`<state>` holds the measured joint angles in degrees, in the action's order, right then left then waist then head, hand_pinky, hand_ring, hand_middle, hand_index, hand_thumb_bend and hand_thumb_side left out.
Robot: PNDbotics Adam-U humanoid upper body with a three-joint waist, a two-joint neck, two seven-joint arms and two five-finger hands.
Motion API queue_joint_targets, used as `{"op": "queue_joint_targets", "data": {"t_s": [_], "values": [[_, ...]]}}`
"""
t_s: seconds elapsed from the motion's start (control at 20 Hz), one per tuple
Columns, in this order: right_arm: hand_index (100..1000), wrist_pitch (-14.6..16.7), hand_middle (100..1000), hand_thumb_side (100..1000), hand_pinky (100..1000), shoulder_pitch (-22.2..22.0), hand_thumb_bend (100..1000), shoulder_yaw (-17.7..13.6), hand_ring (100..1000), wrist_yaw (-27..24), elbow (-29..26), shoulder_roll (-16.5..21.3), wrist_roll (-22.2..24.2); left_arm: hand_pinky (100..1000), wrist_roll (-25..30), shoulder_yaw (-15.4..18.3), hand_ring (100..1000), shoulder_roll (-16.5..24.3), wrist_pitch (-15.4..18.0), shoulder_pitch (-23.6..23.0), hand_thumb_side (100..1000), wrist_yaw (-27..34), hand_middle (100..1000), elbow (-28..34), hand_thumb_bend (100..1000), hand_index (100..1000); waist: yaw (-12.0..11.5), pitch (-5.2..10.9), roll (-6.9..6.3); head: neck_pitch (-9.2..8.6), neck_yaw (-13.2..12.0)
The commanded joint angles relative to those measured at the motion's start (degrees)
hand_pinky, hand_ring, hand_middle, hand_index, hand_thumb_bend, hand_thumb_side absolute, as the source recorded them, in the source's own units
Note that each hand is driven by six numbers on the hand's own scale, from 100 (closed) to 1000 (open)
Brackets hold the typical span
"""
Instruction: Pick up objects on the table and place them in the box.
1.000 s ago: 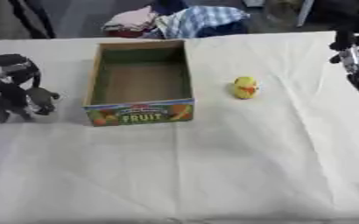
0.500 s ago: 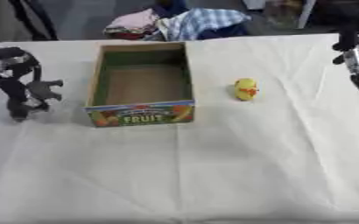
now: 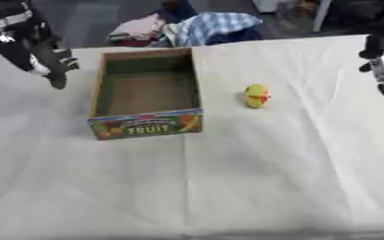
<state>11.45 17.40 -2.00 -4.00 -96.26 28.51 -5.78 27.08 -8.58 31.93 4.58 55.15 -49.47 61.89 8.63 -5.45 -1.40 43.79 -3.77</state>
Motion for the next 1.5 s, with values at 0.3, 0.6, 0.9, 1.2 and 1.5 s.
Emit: {"op": "queue_joint_targets", "data": {"t_s": [0.3,0.6,0.9,1.2,1.5], "values": [[808,0.09,642,570,494,1.74,316,0.41,606,-0.62,-0.31,0.41,0.84,471,-6.90,0.17,197,-5.76,-0.02,5.20,222,-7.32,100,-3.57,549,328,3.63,0.20,-0.40,-1.14,-1.87],[808,0.13,641,570,494,1.66,316,0.23,605,-0.83,-0.13,0.03,0.77,470,-10.06,0.19,202,-9.26,0.32,4.24,219,-11.66,100,-9.32,553,332,4.44,-0.69,-0.53,-1.50,-2.05],[807,0.16,640,570,494,1.53,314,0.03,605,-0.93,0.11,-0.26,0.69,490,-12.44,-0.39,239,-10.81,1.31,2.76,228,-12.36,133,-12.59,564,367,4.39,-1.03,-0.56,-1.39,-1.88],[807,0.16,640,570,494,1.45,313,-0.13,605,-0.85,0.41,-0.37,0.69,568,-8.18,-2.23,423,-10.42,3.77,1.93,286,-9.73,335,-10.96,648,524,3.53,-0.78,-0.39,-1.12,-1.83],[808,0.13,640,571,496,1.28,311,-0.26,605,-0.68,0.78,-0.30,0.74,690,-0.83,-4.05,651,-8.26,5.54,1.25,380,-6.13,668,-5.38,784,762,2.45,-0.35,-0.10,-0.91,-1.66]]}}
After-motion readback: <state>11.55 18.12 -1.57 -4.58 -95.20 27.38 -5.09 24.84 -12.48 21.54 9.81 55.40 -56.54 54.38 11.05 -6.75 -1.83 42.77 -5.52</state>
